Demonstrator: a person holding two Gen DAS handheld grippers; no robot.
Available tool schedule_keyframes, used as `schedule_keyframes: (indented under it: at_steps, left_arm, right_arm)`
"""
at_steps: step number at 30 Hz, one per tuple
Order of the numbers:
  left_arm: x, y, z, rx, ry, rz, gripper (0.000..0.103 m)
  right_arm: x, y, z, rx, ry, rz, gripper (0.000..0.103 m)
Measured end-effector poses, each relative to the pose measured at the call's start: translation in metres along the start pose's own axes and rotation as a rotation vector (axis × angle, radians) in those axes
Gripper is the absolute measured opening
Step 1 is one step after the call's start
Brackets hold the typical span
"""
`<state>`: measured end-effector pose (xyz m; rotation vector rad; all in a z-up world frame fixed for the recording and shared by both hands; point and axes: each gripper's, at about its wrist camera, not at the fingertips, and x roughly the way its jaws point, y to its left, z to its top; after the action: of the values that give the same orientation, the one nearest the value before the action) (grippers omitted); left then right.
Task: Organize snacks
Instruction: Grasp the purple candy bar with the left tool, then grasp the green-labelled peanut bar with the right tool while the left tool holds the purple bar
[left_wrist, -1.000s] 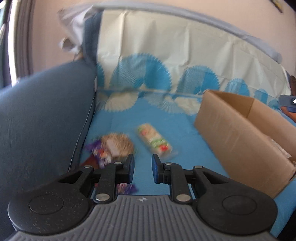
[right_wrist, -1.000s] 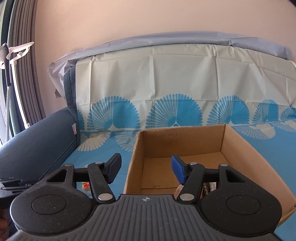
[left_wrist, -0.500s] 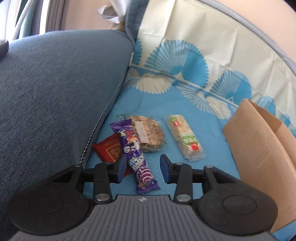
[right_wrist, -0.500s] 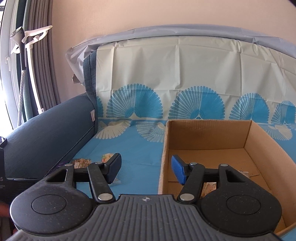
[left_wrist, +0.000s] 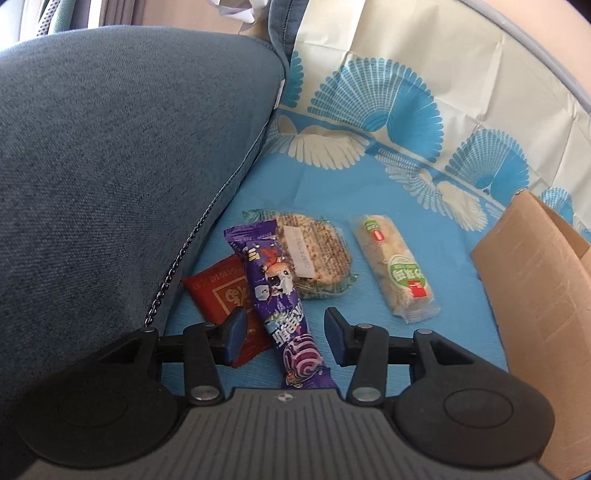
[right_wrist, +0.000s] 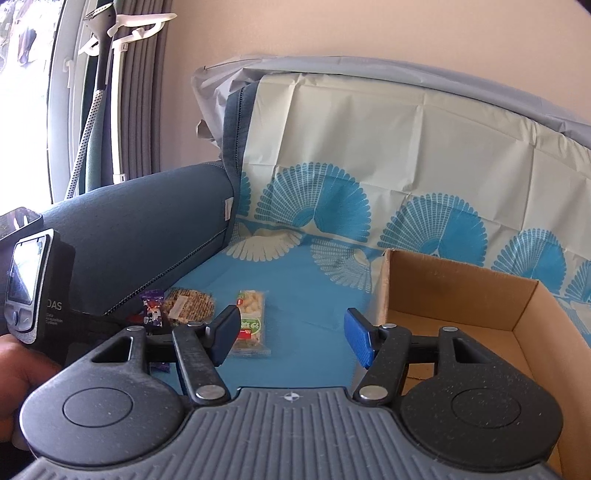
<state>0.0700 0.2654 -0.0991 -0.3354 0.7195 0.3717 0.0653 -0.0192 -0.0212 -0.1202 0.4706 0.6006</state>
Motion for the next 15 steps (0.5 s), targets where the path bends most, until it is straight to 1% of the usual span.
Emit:
schedule_keyframes:
  at_steps: [3, 4, 5, 6, 9, 11, 13, 15]
  left_arm:
    - [0.006, 0.004, 0.000, -0.025, 0.002, -0.005, 0.050]
    - [0.008, 0.005, 0.001, -0.035, 0.002, -0.010, 0.047]
    - [0.009, 0.007, 0.001, -0.043, 0.000, -0.013, 0.042]
    - [0.010, 0.008, 0.001, -0.049, -0.002, -0.013, 0.030]
    - [0.010, 0.008, 0.001, -0.051, -0.025, -0.017, 0.019]
    - [0.010, 0.007, 0.001, -0.053, -0.038, -0.004, 0.018]
    - [0.010, 0.007, 0.001, -0.058, -0.049, 0.009, 0.018]
    - [0.010, 0.008, 0.002, -0.060, -0.058, 0.011, 0.017]
  right_arm:
    - [0.002, 0.007, 0.001, -0.028, -0.005, 0.015, 0.065]
    - [0.003, 0.010, 0.001, -0.040, -0.005, 0.019, 0.065]
    - [0.004, 0.012, 0.002, -0.054, -0.005, 0.023, 0.065]
    - [0.006, 0.015, 0.002, -0.071, -0.007, 0.026, 0.065]
    - [0.011, 0.023, 0.003, -0.106, -0.009, 0.040, 0.065]
    - [0.019, 0.026, 0.007, -0.092, 0.006, 0.049, 0.066]
    - [0.035, 0.028, 0.012, -0.038, 0.037, 0.049, 0.067]
    - [0.059, 0.031, 0.015, 0.011, 0.073, 0.057, 0.068]
